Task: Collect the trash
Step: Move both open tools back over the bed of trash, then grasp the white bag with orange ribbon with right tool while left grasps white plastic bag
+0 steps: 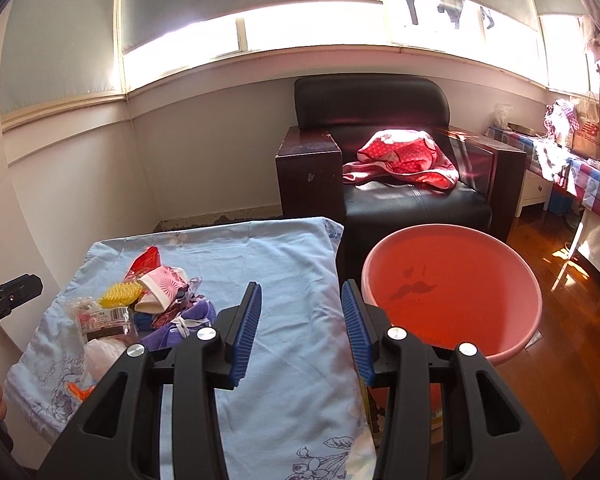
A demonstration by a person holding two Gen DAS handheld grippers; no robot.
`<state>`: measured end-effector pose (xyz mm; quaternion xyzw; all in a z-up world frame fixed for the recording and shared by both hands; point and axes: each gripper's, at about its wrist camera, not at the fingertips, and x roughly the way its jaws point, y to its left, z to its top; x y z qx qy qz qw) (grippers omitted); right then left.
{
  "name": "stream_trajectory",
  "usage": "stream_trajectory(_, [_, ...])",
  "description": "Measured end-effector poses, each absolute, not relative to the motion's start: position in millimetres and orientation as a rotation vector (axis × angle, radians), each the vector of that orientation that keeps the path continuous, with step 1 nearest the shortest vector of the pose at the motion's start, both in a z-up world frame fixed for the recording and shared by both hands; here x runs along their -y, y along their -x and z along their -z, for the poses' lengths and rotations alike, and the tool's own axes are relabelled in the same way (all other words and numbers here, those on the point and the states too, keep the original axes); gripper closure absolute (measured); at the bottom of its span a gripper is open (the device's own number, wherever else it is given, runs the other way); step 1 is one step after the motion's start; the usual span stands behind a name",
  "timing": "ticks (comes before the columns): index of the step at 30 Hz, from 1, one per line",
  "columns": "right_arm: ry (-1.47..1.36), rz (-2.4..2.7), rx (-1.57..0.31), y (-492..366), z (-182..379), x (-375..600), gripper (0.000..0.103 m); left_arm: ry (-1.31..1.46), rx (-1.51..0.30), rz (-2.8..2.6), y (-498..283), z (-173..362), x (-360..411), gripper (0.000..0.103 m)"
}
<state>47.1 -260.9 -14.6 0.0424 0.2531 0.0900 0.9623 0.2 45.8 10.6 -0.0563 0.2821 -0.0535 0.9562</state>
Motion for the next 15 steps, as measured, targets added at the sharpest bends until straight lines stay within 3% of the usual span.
stream_trajectory(7, [-0.045,-0.287,-0.558,-39.0,20.2,233.0,0.060,0.072,-0.661,0.183,6.0,18.2,-35.1,0.041])
stream_trajectory(11, [-0.044,-0.348,-0.607,-37.0,25.8,223.1,0.060,0.082,-0.700,0.233,0.8,32.2,-29.7,0.051])
stream_trajectory(15, [-0.026,-0.396,-0.627,-29.0,29.9,212.8,0.060,0.102,-0.734,0.262,-5.8,43.3,-25.2,0.054])
